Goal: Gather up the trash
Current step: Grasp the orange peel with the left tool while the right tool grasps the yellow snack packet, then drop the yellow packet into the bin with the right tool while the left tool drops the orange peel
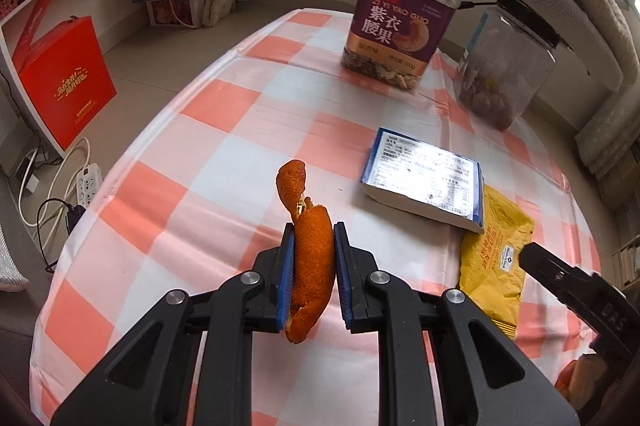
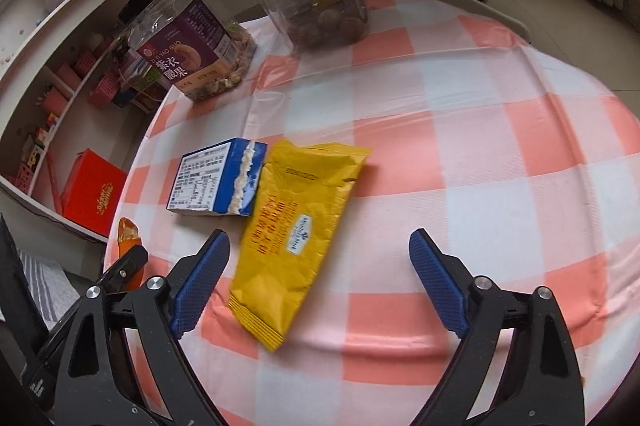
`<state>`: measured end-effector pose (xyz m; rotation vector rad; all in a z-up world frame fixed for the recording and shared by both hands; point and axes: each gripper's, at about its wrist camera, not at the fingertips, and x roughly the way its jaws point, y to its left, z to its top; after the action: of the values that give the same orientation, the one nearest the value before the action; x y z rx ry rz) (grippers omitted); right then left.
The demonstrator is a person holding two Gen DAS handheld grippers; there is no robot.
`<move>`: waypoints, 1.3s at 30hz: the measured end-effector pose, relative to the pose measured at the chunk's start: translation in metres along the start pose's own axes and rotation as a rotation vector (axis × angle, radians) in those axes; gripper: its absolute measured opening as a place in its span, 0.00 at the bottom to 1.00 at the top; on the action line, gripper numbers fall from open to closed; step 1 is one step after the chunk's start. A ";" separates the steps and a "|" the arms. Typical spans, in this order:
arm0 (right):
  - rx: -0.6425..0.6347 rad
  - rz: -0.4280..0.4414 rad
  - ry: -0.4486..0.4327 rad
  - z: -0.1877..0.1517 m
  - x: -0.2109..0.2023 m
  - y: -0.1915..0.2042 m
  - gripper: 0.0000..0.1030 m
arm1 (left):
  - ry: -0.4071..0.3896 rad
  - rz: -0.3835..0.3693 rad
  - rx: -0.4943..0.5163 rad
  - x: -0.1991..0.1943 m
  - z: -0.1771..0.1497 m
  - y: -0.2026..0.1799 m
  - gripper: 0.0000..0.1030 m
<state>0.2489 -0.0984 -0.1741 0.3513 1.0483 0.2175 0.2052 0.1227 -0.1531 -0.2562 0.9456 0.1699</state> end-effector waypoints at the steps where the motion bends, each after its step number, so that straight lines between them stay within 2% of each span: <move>1: -0.002 0.010 0.005 0.000 0.006 0.006 0.72 | -0.002 0.000 -0.005 -0.002 0.001 0.003 0.18; 3: -0.033 -0.001 -0.018 -0.002 0.011 0.018 0.58 | -0.004 -0.003 -0.013 -0.004 0.002 0.009 0.18; 4: -0.044 0.002 -0.014 -0.002 0.015 0.024 0.44 | -0.005 -0.004 -0.018 -0.005 0.003 0.012 0.18; 5: -0.044 0.006 -0.005 -0.003 0.018 0.028 0.24 | -0.006 -0.005 -0.024 -0.006 0.004 0.014 0.18; 6: -0.035 0.015 0.004 -0.003 0.021 0.030 0.14 | -0.007 -0.006 -0.029 -0.007 0.004 0.017 0.18; 9: -0.013 0.035 -0.020 -0.006 0.015 0.033 0.04 | -0.017 -0.006 -0.042 -0.013 0.005 0.023 0.18; 14: -0.076 0.014 -0.055 -0.011 -0.010 0.042 0.02 | -0.041 -0.010 -0.060 -0.028 0.005 0.028 0.18; 25: -0.276 -0.051 -0.181 -0.018 -0.105 0.047 0.02 | -0.110 -0.049 -0.063 -0.085 -0.001 0.016 0.18; 32: -0.302 -0.098 -0.228 -0.021 -0.155 0.024 0.02 | -0.139 -0.085 0.014 -0.128 -0.003 -0.022 0.18; 39: -0.326 -0.146 -0.264 -0.031 -0.179 0.006 0.02 | -0.188 -0.137 0.082 -0.158 -0.014 -0.065 0.18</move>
<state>0.1350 -0.1487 -0.0412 0.0069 0.7584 0.2012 0.1198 0.0512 -0.0227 -0.2240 0.7434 0.0281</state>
